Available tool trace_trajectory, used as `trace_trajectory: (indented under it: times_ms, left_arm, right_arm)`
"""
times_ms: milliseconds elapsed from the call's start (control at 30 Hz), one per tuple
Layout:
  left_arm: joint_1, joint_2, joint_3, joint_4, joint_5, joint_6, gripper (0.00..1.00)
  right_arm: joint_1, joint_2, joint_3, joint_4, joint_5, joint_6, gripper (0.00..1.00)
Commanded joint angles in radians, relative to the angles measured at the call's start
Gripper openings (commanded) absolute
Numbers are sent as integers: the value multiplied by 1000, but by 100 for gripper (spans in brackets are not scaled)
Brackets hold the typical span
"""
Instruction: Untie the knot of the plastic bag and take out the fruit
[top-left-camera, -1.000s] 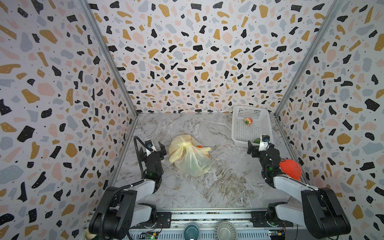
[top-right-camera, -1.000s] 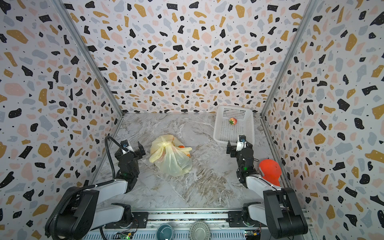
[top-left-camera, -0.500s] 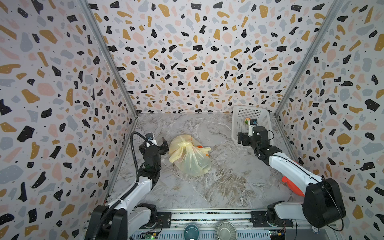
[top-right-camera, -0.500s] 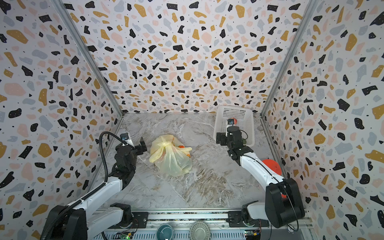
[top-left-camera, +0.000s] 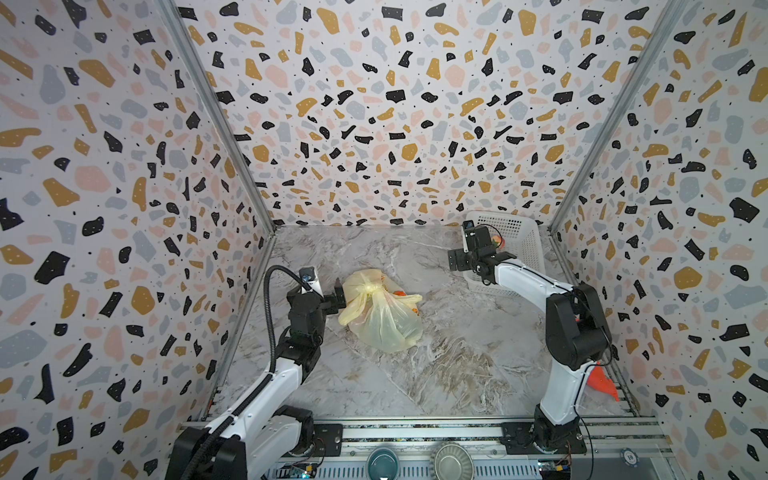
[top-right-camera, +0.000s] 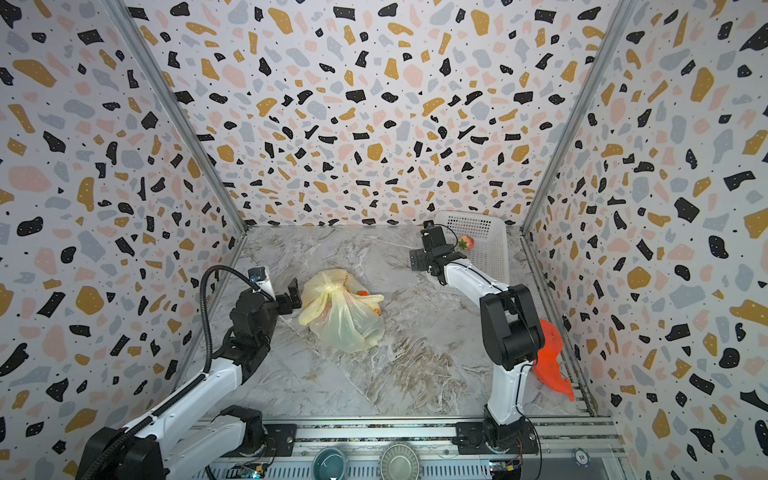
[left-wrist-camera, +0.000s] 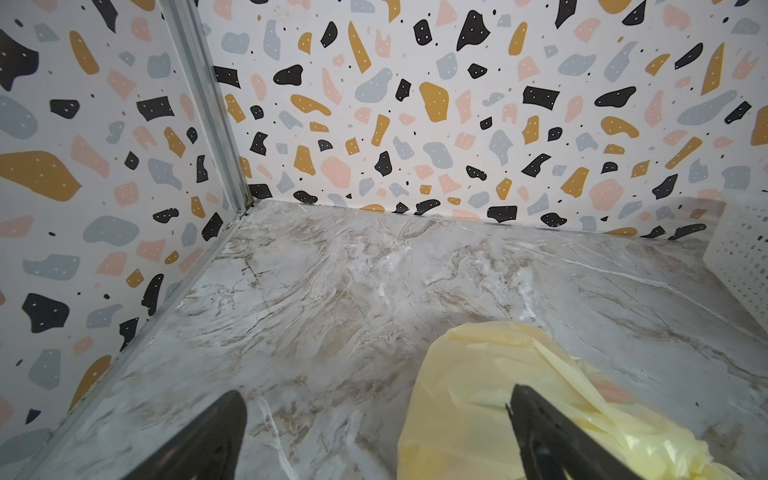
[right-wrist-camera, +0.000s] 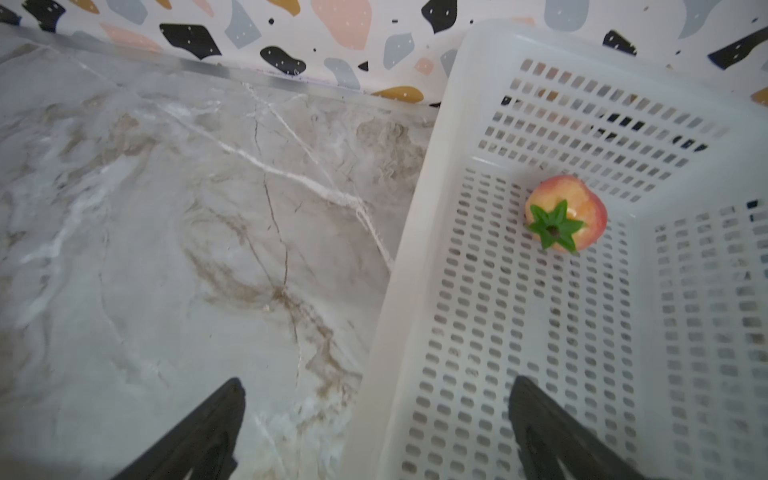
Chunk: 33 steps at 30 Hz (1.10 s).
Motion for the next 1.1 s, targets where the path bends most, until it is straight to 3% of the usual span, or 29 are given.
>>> trace_trajectory:
  times_ms: [0,200,733,1067]
  left_arm:
    - [-7,-13,0,36,1,-15,100]
    - [-7,-24,-2,34,3,-17,100]
    - [-22,-17,5,36,18,-26,100]
    - [-37,-17,19,12,21,-11,100]
  right_arm:
    - [-12,61,105,-93,28,-10,97]
    - [-28,129,174,-155,51,-47,95]
    - [-139,-51,-44,-184,70,-60,94]
    - [-189,-51,-44,-190,77,-71,94]
